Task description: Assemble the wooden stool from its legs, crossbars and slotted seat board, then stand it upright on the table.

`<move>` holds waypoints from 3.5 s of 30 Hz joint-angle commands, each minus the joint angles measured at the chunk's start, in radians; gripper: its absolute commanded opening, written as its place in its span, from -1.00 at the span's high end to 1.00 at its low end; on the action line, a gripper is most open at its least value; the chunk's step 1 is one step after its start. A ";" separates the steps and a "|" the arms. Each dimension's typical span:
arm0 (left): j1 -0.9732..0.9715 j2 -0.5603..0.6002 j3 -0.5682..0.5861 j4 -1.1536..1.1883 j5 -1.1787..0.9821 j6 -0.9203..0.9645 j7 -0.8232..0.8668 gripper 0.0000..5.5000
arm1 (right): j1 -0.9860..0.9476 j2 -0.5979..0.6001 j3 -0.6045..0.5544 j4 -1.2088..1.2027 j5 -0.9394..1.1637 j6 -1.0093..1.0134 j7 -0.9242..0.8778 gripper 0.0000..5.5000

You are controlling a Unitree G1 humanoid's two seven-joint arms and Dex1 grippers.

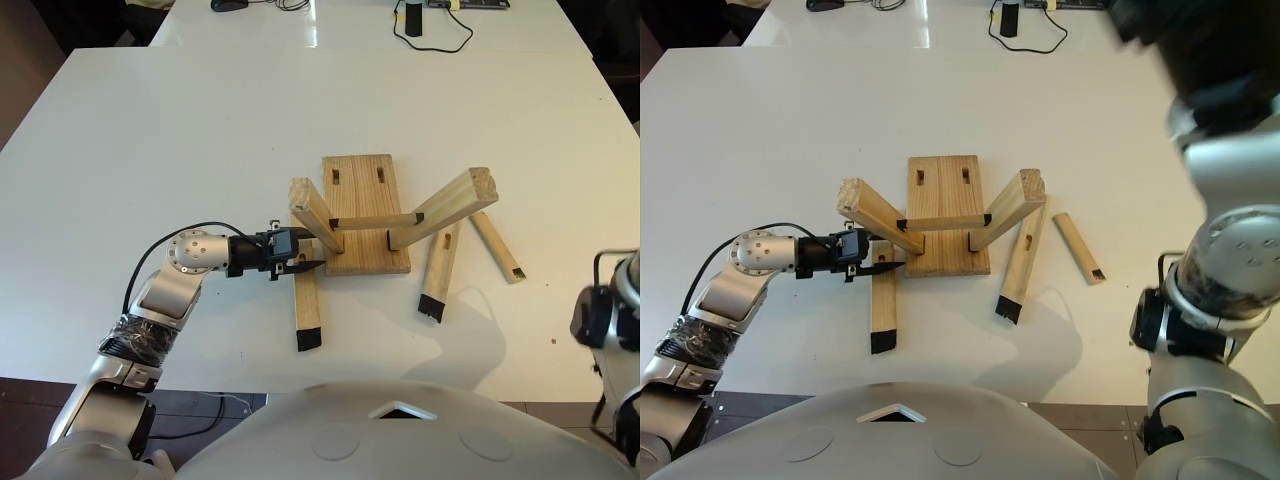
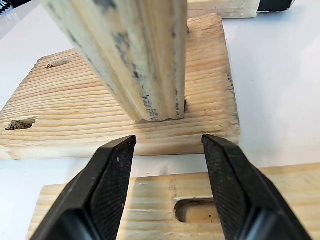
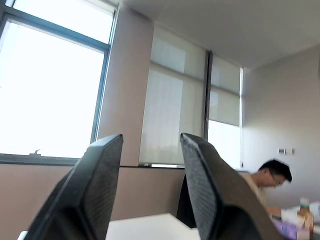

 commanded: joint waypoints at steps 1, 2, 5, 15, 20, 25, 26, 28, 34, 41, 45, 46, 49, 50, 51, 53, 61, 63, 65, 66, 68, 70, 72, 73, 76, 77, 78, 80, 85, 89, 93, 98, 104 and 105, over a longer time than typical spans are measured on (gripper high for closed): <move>-0.007 0.009 -0.038 0.031 0.040 0.024 -0.026 0.10 | 0.427 0.034 0.439 0.221 -0.449 -0.034 0.098 0.23; -0.012 0.009 -0.041 0.034 0.040 0.022 -0.032 0.10 | 0.447 0.039 0.481 0.246 -0.511 -0.050 0.105 0.23; -0.009 0.014 -0.033 0.032 0.037 0.023 -0.034 0.10 | 0.321 0.063 0.368 0.188 -0.430 -0.039 0.092 0.23; 0.013 0.013 -0.032 0.027 0.038 0.026 -0.002 0.10 | -0.154 0.036 -0.008 0.053 -0.021 -0.020 -0.073 0.23; 0.009 0.016 -0.033 0.027 0.036 0.027 -0.007 0.10 | 0.187 0.090 0.162 0.007 -0.117 0.016 -0.014 0.23; -0.013 0.010 -0.055 0.030 0.036 0.025 -0.035 0.10 | 0.481 0.097 0.511 0.158 -0.453 -0.028 0.110 0.23; -0.013 0.012 -0.051 0.028 0.034 0.027 -0.034 0.10 | 0.451 0.098 0.488 0.125 -0.423 -0.017 0.109 0.23; -0.008 0.012 -0.043 0.027 0.032 0.031 -0.022 0.10 | 0.362 0.101 0.412 0.094 -0.357 -0.008 0.093 0.23; 0.019 0.004 -0.043 0.005 0.036 0.038 0.010 0.10 | 0.036 0.080 0.094 0.108 -0.090 -0.023 -0.031 0.23; 0.060 0.040 -0.035 -0.046 0.040 0.033 0.005 0.10 | 0.096 0.014 -0.116 0.316 -0.152 -0.032 -0.018 0.23; 0.095 0.090 -0.036 -0.005 0.073 -0.016 -0.006 0.10 | 0.379 0.009 -0.007 0.352 -0.361 -0.021 0.068 0.23; 0.093 0.104 -0.031 0.019 0.082 -0.034 -0.007 0.10 | 0.433 0.007 0.030 0.355 -0.422 -0.029 0.081 0.23; 0.058 0.140 -0.024 0.145 0.130 -0.115 0.015 0.10 | 0.518 0.026 0.105 0.350 -0.521 -0.022 0.104 0.23; 0.033 0.147 -0.026 0.206 0.152 -0.148 0.028 0.10 | 0.531 0.037 0.126 0.342 -0.540 -0.015 0.108 0.23; 0.005 0.154 -0.032 0.273 0.181 -0.187 0.045 0.10 | 0.545 0.043 0.150 0.331 -0.562 -0.011 0.114 0.23; -0.042 0.166 -0.041 0.384 0.219 -0.251 0.071 0.10 | 0.573 0.040 0.199 0.317 -0.613 -0.003 0.132 0.23; -0.139 0.143 -0.066 0.556 0.243 -0.442 0.099 0.10 | 0.675 -0.068 0.335 0.409 -0.885 -0.054 0.242 0.23; -0.170 0.125 -0.055 0.563 0.232 -0.453 0.119 0.10 | 0.681 -0.105 0.328 0.430 -0.939 -0.075 0.264 0.23; -0.196 0.110 -0.039 0.559 0.214 -0.449 0.136 0.10 | 0.686 -0.144 0.297 0.444 -0.977 -0.099 0.286 0.23; -0.199 0.108 -0.032 0.547 0.202 -0.446 0.138 0.10 | 0.686 -0.160 0.278 0.450 -0.984 -0.104 0.297 0.23; -0.191 0.110 -0.018 0.502 0.171 -0.433 0.125 0.10 | 0.686 -0.194 0.244 0.457 -1.002 -0.122 0.322 0.23; -0.177 0.115 -0.008 0.447 0.146 -0.417 0.107 0.10 | 0.687 -0.210 0.209 0.441 -0.988 -0.127 0.354 0.23; -0.177 0.117 0.004 0.362 0.110 -0.379 0.082 0.10 | 0.692 -0.231 0.164 0.380 -0.957 -0.139 0.402 0.23; -0.185 0.112 0.012 0.323 0.091 -0.356 0.072 0.10 | 0.693 -0.242 0.140 0.333 -0.929 -0.135 0.430 0.23; -0.208 0.085 0.027 0.196 0.030 -0.276 0.048 0.10 | 0.686 -0.278 0.068 0.188 -0.817 -0.082 0.517 0.23; -0.208 0.075 0.024 0.155 0.013 -0.252 0.040 0.10 | 0.689 -0.294 0.051 0.146 -0.783 -0.062 0.544 0.23; -0.205 0.067 0.017 0.119 0.005 -0.235 0.033 0.10 | 0.694 -0.309 0.040 0.112 -0.757 -0.044 0.569 0.23; -0.198 0.047 -0.010 0.072 0.012 -0.227 0.024 0.10 | 0.722 -0.343 0.044 0.045 -0.716 -0.020 0.630 0.23; -0.187 -0.001 -0.063 0.062 0.057 -0.227 0.017 0.10 | 0.751 -0.329 0.207 -0.017 -0.721 0.023 0.689 0.23; -0.099 -0.027 -0.126 -0.037 0.050 -0.183 0.006 0.10 | 0.741 -0.224 0.417 0.060 -0.821 0.024 0.640 0.23; -0.060 -0.086 -0.168 -0.158 0.021 -0.079 0.026 0.10 | 0.759 -0.192 0.450 0.161 -0.900 -0.009 0.597 0.23; -0.120 -0.196 -0.178 -0.118 0.051 -0.016 0.084 0.10 | 0.725 -0.165 0.393 0.297 -0.957 -0.055 0.541 0.23; -0.137 -0.257 -0.196 -0.133 0.036 0.057 0.096 0.10 | 0.642 -0.118 0.363 0.382 -0.985 -0.072 0.504 0.23; -0.140 -0.262 -0.196 -0.133 0.037 0.065 0.098 0.10 | 0.627 -0.115 0.364 0.395 -0.990 -0.074 0.506 0.23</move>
